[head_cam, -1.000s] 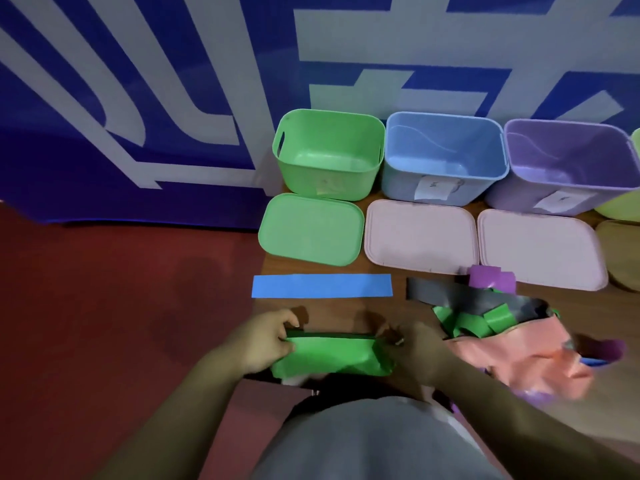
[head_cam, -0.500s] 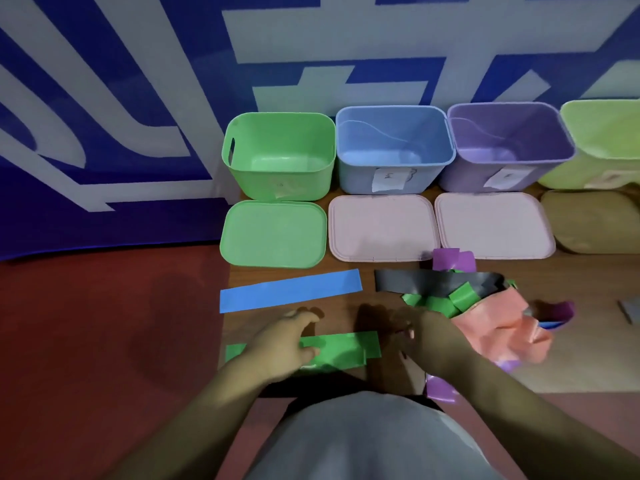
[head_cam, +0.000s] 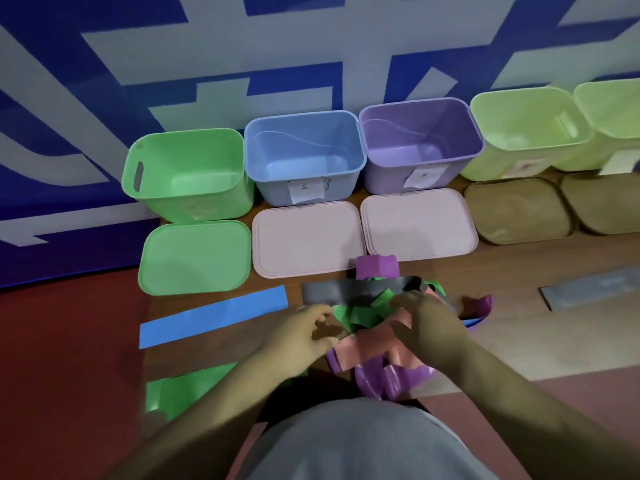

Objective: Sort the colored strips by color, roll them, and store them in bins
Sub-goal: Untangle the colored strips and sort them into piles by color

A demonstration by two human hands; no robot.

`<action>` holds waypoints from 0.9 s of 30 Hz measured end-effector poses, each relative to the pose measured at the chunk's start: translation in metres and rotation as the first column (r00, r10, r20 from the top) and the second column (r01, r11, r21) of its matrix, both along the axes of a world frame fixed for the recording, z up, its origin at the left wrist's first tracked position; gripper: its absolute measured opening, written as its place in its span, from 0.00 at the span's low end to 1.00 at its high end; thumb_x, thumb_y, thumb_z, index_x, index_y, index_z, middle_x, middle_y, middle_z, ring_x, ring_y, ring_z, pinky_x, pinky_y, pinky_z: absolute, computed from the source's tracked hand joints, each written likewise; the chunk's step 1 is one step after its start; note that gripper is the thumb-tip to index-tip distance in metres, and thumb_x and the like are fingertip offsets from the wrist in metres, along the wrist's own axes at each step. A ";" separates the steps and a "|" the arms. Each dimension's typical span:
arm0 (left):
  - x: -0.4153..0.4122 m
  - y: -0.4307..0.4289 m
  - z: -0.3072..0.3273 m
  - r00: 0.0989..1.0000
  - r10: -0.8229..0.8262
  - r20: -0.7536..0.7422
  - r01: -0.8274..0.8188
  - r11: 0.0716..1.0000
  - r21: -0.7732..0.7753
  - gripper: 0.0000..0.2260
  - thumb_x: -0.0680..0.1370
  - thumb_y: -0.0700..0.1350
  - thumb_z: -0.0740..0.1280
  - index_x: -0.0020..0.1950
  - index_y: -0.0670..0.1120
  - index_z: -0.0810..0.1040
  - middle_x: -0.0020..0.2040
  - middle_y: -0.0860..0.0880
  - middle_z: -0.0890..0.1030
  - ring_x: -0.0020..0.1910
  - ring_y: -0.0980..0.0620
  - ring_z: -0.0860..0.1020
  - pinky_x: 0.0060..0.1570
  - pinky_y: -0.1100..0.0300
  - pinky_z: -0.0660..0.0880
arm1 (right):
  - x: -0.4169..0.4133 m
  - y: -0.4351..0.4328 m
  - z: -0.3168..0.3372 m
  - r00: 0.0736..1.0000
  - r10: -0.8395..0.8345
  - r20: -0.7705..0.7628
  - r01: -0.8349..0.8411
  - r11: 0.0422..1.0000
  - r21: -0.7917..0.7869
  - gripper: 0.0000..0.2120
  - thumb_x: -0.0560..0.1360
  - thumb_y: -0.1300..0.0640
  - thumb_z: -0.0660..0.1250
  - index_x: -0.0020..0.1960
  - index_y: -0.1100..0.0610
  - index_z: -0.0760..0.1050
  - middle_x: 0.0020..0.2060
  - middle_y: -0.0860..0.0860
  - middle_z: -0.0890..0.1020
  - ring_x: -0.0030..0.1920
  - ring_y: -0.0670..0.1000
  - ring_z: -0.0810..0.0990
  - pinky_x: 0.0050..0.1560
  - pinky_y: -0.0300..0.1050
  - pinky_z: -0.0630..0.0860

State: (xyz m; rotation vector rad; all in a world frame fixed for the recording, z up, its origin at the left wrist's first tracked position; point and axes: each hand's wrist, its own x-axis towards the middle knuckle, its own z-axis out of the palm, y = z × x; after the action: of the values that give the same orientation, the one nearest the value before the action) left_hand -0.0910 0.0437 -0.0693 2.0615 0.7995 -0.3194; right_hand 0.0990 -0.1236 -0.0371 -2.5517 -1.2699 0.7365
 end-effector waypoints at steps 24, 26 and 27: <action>0.141 -0.061 -0.017 0.991 0.111 -0.068 -0.097 0.977 0.189 0.15 0.77 0.43 0.68 0.63 0.54 0.73 0.52 0.54 0.81 0.51 0.52 0.79 0.51 0.53 0.77 | 0.099 -0.006 -0.025 0.925 0.013 -0.380 -0.032 0.999 -0.043 0.17 0.71 0.57 0.66 0.60 0.49 0.73 0.48 0.50 0.82 0.47 0.53 0.81 0.48 0.45 0.78; 0.142 -0.061 -0.017 0.989 0.133 -0.072 -0.120 0.979 0.166 0.16 0.77 0.42 0.66 0.63 0.54 0.73 0.48 0.55 0.82 0.48 0.52 0.80 0.49 0.53 0.78 | 0.103 -0.008 -0.028 0.925 0.018 -0.380 -0.027 0.999 -0.018 0.17 0.72 0.57 0.66 0.60 0.50 0.73 0.49 0.50 0.83 0.49 0.53 0.81 0.50 0.45 0.77; 0.142 -0.061 -0.016 0.989 0.135 -0.066 -0.123 0.980 0.157 0.16 0.77 0.41 0.66 0.63 0.55 0.74 0.46 0.55 0.82 0.47 0.52 0.80 0.48 0.53 0.78 | 0.104 -0.010 -0.030 0.922 0.012 -0.386 -0.019 1.000 -0.015 0.17 0.72 0.58 0.67 0.60 0.51 0.73 0.50 0.50 0.83 0.49 0.53 0.81 0.51 0.45 0.77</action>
State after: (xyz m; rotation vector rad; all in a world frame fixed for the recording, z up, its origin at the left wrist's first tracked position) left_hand 0.0512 -0.0169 -0.0855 2.1366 1.0276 -0.2732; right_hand 0.2035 -0.1333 -0.0667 -2.2543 -1.1527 1.1887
